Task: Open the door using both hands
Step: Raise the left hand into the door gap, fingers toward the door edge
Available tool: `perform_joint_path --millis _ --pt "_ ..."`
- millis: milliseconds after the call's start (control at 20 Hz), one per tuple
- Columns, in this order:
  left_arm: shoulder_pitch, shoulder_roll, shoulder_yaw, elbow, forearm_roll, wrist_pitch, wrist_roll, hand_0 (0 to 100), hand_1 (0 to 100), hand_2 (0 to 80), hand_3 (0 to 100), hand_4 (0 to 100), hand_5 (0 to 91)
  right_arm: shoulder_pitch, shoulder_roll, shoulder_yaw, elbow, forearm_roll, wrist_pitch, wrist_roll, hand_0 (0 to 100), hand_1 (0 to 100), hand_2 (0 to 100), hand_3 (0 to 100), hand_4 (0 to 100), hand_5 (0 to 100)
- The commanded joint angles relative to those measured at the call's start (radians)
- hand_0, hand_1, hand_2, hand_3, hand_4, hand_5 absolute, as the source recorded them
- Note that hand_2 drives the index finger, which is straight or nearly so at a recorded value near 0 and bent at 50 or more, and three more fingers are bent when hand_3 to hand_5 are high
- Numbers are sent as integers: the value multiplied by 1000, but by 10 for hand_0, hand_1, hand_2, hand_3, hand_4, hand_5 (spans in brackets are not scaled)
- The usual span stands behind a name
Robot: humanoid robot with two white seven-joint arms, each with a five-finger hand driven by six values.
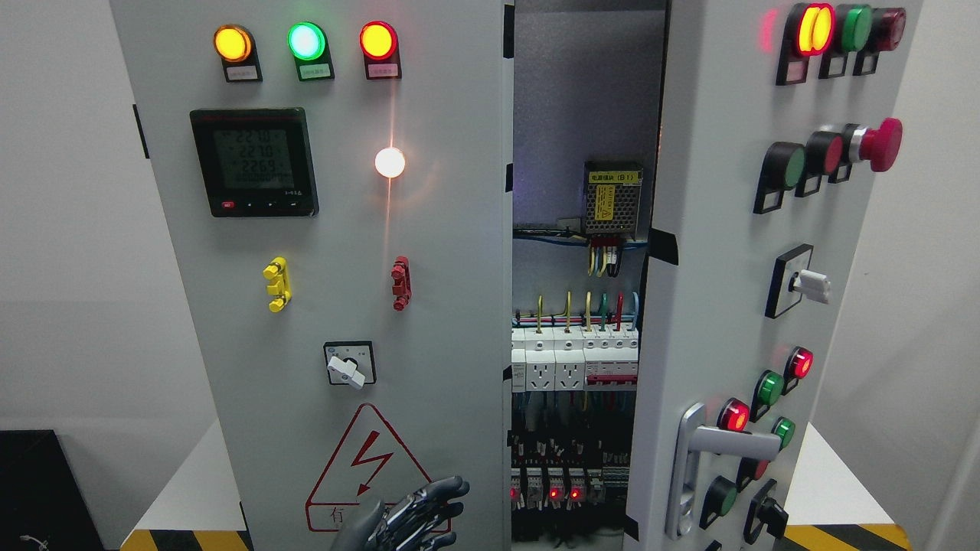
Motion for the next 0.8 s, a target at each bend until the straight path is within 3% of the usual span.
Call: perform_joint_path --millis 0,450,751 --pt "-221 25 -104 -47 141 0 1 0 0 0 0 0 0 0 0 0 0 0 1 -1 193 0 0 0 0 0" --pt "-425 -13 -107 -45 247 5 1 0 0 0 0 0 0 0 0 0 0 0 1 -1 192 0 0 0 0 0" --pt "-537 -61 -167 -42 302 19 1 0 0 0 0 0 0 0 0 0 0 0 1 -1 192 0 0 0 0 0"
